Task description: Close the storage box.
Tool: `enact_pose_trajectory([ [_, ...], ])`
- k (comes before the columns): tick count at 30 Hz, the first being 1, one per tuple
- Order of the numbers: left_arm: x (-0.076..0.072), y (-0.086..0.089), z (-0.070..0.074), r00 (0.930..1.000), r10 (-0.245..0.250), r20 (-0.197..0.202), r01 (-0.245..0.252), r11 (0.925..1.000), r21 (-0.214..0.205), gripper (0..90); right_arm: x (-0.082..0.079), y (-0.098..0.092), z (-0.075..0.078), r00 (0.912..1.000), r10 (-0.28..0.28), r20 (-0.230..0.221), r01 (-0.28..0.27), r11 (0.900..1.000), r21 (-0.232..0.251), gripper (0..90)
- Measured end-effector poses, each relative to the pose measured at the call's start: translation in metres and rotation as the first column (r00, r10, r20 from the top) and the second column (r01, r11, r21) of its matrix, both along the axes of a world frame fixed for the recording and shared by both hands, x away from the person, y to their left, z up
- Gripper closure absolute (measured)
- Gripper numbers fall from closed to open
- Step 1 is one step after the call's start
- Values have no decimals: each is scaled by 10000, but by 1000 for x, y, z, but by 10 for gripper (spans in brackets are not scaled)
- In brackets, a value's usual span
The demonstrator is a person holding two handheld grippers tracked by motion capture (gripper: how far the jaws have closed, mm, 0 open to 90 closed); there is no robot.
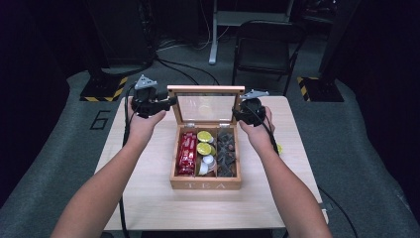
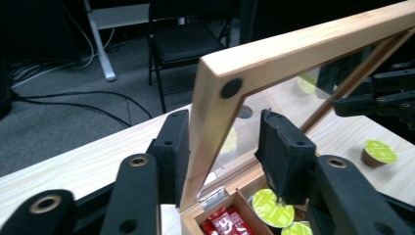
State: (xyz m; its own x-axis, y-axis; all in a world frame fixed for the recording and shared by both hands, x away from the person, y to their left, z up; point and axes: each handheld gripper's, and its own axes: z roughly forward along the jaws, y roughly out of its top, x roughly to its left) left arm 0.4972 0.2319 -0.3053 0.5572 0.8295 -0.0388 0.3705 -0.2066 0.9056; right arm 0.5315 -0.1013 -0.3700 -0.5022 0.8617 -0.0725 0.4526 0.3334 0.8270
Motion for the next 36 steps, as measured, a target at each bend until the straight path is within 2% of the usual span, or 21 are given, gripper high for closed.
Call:
enact_pose_trajectory([
  [3,1,0,0,10000,79,-30,-79,9999,132,592,-1,0,0,10000,-37,13,37,10000,29,648],
  [4,1,0,0,10000,83,-34,-82,9999,131,608,-1,-1,0,10000,63,65,-63,10000,-76,648],
  [8,1,-2,-1,9999,111,111,-111,9999,-9,610,-4,-2,-2,9998,137,115,-138,9999,79,646],
  [10,0,-5,-2,9996,135,233,-140,9997,190,607,-5,-3,-3,9999,141,99,-143,9998,143,645],
  [16,-2,-4,-5,9996,78,287,-90,9991,421,621,-8,-3,-3,9999,108,126,-110,9998,142,645],
  [18,-3,-3,-6,9996,73,276,-82,9995,319,633,-9,-4,-4,9996,190,188,-194,9996,200,642],
  [25,-11,-4,-8,9994,67,329,-80,9992,398,633,-14,-13,-6,9998,221,8,-220,9941,1064,602],
  [32,-22,-2,-13,9997,-34,221,27,9996,296,625,-32,-19,-1,9979,388,518,-438,9941,988,540],
  [36,-31,-2,-16,9995,-186,274,172,9986,508,622,-48,-20,3,9956,617,704,-680,9935,918,517],
])
